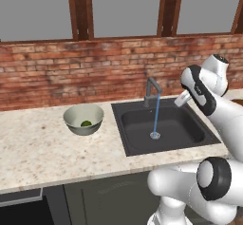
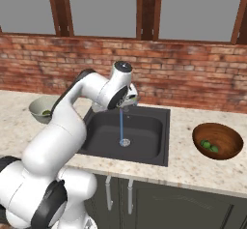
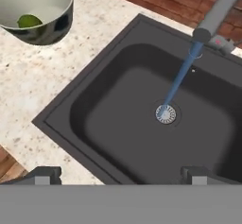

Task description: Pick the avocados from the sink and place them in one bowl. Place the lime in the other bowl. Then turn off the sink faucet.

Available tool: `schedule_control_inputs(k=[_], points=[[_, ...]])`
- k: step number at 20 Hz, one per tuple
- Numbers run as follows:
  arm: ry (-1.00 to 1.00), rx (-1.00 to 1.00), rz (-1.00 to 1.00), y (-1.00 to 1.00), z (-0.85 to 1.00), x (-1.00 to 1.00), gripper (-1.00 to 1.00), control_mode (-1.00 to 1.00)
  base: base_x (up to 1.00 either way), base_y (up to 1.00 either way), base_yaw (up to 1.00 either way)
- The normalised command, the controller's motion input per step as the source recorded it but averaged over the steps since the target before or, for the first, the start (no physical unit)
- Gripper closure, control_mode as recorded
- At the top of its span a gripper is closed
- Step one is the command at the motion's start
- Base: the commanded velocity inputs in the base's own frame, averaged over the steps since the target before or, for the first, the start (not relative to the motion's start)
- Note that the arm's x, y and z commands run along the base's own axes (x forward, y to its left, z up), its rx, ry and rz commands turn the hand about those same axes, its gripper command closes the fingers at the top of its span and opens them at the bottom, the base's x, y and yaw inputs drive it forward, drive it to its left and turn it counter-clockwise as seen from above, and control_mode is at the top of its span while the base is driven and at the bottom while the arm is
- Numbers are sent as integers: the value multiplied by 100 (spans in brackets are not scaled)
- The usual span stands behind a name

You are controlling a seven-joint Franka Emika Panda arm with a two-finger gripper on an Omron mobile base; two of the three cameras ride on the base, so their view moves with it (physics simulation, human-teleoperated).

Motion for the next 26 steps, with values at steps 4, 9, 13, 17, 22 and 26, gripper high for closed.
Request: schedule_control_inputs(k=[4,9,13,17,22,26], points=[[-3,0,20,-46,0,0,-100,-100,0,0,0],[-12,2,21,-43,0,0,-100,-100,0,0,0],[-16,4,21,-32,0,0,-100,-100,0,0,0],[-20,1,19,-16,-4,0,-100,-100,0,0,0],[-18,0,4,-1,-14,17,-100,-100,0,0,0],[-18,0,0,0,-15,30,-100,-100,0,0,0]])
